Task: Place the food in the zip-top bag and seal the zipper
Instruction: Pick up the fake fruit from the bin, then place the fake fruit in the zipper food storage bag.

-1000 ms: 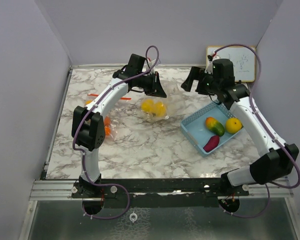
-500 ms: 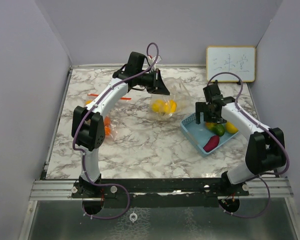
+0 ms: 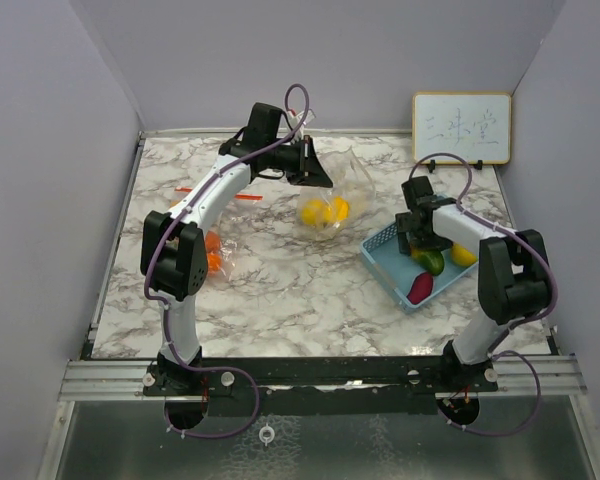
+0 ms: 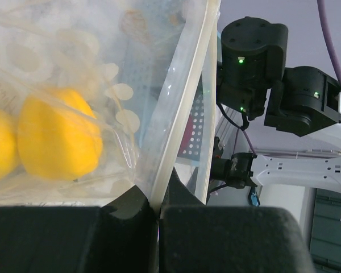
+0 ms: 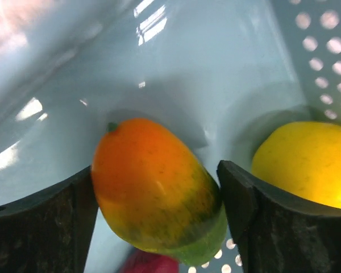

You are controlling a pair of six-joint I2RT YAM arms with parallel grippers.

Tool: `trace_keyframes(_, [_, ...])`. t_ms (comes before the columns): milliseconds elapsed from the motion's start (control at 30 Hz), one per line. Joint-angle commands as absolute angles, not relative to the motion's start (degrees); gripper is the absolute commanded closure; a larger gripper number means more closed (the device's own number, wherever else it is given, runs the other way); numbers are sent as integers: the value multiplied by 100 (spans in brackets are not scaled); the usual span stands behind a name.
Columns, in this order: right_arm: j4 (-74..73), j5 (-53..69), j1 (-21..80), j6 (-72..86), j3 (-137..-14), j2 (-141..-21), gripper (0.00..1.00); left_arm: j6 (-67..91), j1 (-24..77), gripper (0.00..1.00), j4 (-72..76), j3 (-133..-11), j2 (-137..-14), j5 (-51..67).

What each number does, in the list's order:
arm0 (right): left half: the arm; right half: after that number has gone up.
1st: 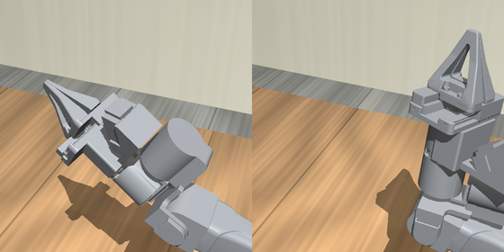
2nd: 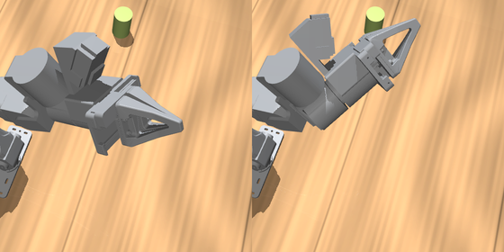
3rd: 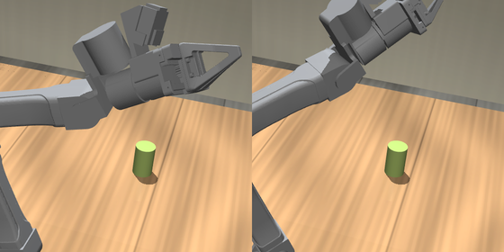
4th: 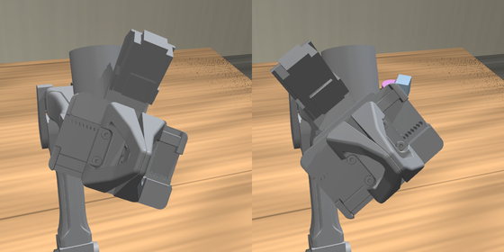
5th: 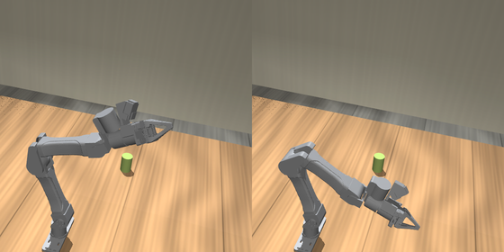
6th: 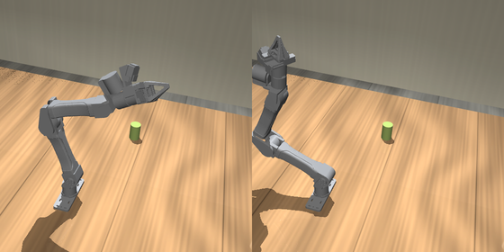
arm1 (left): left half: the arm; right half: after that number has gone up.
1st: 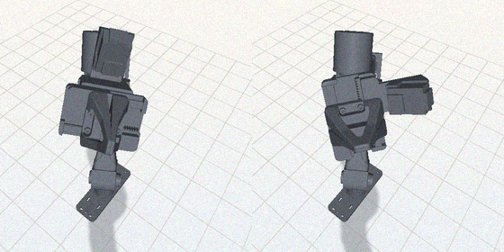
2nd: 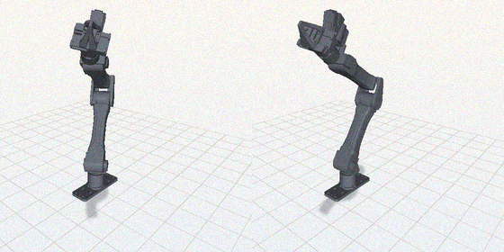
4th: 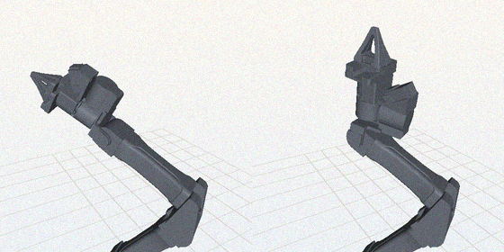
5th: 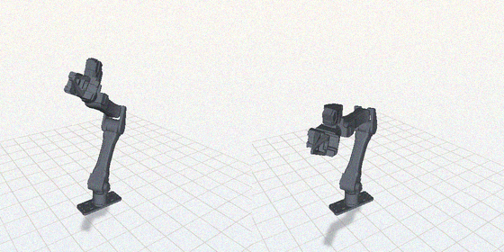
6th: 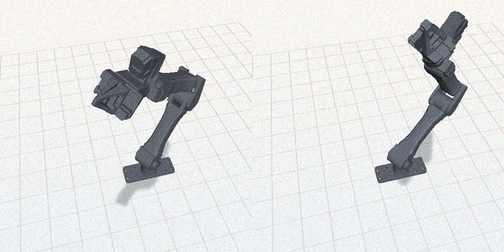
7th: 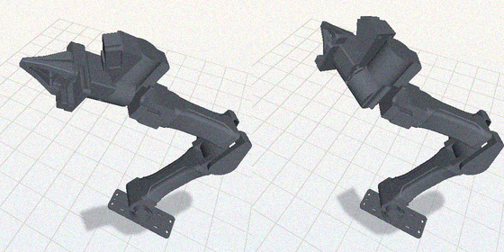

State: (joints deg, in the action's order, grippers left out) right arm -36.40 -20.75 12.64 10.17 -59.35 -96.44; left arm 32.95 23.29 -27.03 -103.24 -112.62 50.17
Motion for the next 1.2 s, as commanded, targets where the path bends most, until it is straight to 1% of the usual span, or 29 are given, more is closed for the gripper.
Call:
trace_keyframes(0, [-3329,-2094,1222,1004,-5942,-9851,30,3254,2288,100,-2575,-10273,-11059,5213])
trace_keyframes(67, [-3414,-2045,1222,1091,-6008,-9821,57,3275,2270,100,-2567,-10251,-11057,5214])
trace_keyframes(100, [-3518,-2040,1222,1131,-6057,-9750,66,3282,2261,100,-2554,-10242,-11050,5211])
trace_keyframes(133, [-3605,-2039,1222,1153,-6110,-9657,71,3296,2259,100,-2541,-10240,-11044,5212])
trace_keyframes(200, [-3878,-1992,1222,1216,-6309,-9352,72,3303,2250,100,-2530,-10237,-11054,5212])
trace_keyframes(300, [-4341,-1552,1222,1321,-6834,-8790,75,3291,2250,100,-2541,-10235,-11079,5199])
trace_keyframes(367, [-4472,-997,1217,1309,-7200,-8431,76,3268,2250,100,-2571,-10239,-11090,5171])
trace_keyframes(433, [-4342,-87,1222,1327,-7523,-8159,76,3256,2249,100,-2596,-10239,-11112,5153])
trace_keyframes(533, [-3565,1579,1237,1588,-7791,-7938,75,3266,2250,100,-2603,-10248,-11144,5134])
trace_keyframes(600, [-2960,2436,1308,1998,-7914,-8004,75,3279,2250,100,-2614,-10241,-11147,5113])
trace_keyframes(767, [-1219,3267,1556,2970,-7766,-8329,75,3245,2251,100,-2619,-10195,-11098,5050])
trace_keyframes(867, [-673,3388,1724,3336,-7713,-8713,74,3272,2250,100,-2542,-10105,-11054,5038])
trace_keyframes(900, [-638,3314,1819,3374,-7744,-8832,73,3300,2250,100,-2510,-10087,-11042,5039])
trace_keyframes(933, [-644,3125,1917,3360,-7769,-8914,70,3313,2250,100,-2498,-10076,-11032,5036])
trace_keyframes(1000, [-862,2500,2111,3226,-7807,-8993,53,3313,2250,100,-2487,-10072,-11017,5034])
trace_keyframes(1100, [-1235,1724,2151,3037,-7783,-8921,34,3314,2250,100,-2477,-10072,-10983,5029])
trace_keyframes(1167, [-1475,1322,2153,2843,-7798,-8768,17,3308,2250,100,-2475,-10065,-10963,5034])
